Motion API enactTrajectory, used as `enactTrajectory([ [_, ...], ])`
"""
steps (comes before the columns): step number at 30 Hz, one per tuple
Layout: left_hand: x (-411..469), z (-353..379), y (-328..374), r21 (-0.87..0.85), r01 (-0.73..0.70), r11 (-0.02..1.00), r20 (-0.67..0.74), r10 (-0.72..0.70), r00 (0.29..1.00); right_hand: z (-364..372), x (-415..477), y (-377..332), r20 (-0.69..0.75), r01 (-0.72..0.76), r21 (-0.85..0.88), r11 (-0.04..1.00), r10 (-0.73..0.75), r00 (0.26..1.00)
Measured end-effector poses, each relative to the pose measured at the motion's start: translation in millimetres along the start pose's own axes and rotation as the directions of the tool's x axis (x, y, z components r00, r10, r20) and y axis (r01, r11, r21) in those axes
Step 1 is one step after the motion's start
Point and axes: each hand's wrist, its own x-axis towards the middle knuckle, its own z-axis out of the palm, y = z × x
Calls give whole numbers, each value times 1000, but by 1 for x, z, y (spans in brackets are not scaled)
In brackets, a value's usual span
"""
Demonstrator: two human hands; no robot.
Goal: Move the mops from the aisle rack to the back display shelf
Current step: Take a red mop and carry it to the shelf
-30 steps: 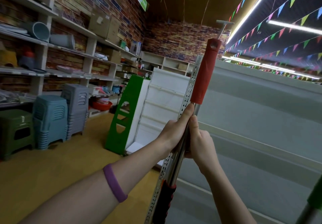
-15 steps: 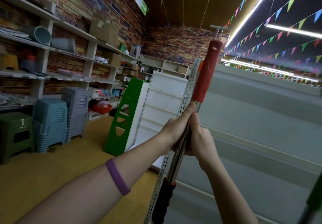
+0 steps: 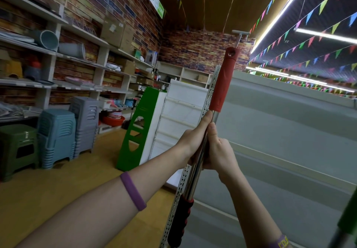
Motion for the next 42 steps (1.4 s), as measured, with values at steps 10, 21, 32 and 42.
enactTrajectory([
  [10, 38, 16, -9, -64, 80, 995, -16, -81, 997, -4, 23, 8, -10, -89, 67, 994, 90, 996],
  [21, 79, 20, -20, -114, 98, 989, -64, -106, 992, 1, 56, 17, -105, -161, -4, 987, 160, 982],
  [32, 95, 17, -33, -69, 72, 995, -82, -77, 994, 8, 81, 37, -182, -147, -62, 987, 134, 974],
  [42, 67, 6, -89, 77, 40, 996, -103, -32, 994, 18, 41, 81, -109, -154, -159, 975, 138, 985],
])
